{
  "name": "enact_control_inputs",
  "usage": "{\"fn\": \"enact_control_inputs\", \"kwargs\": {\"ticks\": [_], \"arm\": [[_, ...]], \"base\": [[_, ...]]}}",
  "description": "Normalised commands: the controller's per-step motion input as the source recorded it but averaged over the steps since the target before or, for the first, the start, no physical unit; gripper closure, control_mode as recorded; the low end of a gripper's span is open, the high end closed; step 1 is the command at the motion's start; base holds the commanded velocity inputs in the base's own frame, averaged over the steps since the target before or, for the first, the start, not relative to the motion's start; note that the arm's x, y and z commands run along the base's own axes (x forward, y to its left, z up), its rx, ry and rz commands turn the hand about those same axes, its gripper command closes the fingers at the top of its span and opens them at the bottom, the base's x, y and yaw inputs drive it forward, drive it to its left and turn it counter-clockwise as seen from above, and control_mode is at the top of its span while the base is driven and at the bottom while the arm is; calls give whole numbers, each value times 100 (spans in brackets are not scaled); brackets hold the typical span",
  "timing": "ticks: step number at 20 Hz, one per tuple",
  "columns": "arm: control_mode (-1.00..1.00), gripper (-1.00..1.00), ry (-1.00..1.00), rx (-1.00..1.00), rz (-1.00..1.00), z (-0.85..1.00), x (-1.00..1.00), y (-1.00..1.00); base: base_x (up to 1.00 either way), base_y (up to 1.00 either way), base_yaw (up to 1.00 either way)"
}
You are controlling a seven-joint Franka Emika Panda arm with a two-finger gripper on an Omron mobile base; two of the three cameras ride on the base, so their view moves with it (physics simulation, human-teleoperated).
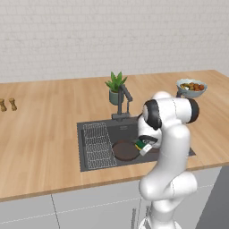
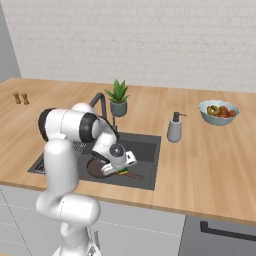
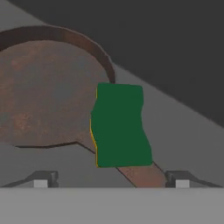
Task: Pick the pan and sponge and place them into the sink. Then turn on the water.
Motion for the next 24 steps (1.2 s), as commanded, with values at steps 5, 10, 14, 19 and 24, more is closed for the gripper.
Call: {"fn": "enact_control_inputs", "kwargs": {"ticks": [5,10,14,19,24], "arm": [[-100,-100,0,16,0,100,-8,-35],[-100,-100,0,13,3,100,-3,-37],[-100,-100,0,7,6,100,3,-15],[-100,-100,4,8,13,100,22,-16],[-100,-100,2,13,23,100,29,-30]], "base": [[0,0,0],[0,0,0],[0,0,0],[0,0,0],[0,0,0]]}}
